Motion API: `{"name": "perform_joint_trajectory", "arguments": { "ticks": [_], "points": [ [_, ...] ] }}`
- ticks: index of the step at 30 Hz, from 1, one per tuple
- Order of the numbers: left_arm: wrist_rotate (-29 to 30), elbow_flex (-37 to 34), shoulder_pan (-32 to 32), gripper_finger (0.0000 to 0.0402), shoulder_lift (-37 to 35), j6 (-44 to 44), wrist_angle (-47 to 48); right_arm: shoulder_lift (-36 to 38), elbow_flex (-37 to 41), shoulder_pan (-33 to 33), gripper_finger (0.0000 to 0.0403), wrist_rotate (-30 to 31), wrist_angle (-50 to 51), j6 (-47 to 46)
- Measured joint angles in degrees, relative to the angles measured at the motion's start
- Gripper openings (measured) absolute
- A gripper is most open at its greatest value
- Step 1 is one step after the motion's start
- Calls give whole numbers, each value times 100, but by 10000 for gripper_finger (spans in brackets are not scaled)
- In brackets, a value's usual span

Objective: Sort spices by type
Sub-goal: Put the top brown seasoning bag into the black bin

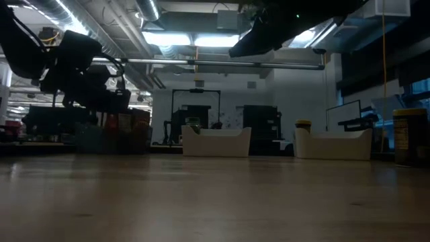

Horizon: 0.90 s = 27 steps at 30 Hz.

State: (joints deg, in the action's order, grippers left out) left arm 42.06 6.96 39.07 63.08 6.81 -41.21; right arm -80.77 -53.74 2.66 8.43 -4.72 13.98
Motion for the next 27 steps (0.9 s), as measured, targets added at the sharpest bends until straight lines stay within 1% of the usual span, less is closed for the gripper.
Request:
{"name": "perform_joint_trajectory", "arguments": {
  "ticks": [13, 24, 27],
  "points": [
    [-1, 0, -2, 0, 854, 369, -162, 0, 0, 0, 215, 4, -12, 4],
    [-224, 2, -2, 0, 906, 671, -128, 0, 0, 0, 215, 9, -12, 4],
    [-313, 2, -2, 8, 906, 681, -117, 0, 0, 0, 215, 9, -9, 4]
  ]
}}
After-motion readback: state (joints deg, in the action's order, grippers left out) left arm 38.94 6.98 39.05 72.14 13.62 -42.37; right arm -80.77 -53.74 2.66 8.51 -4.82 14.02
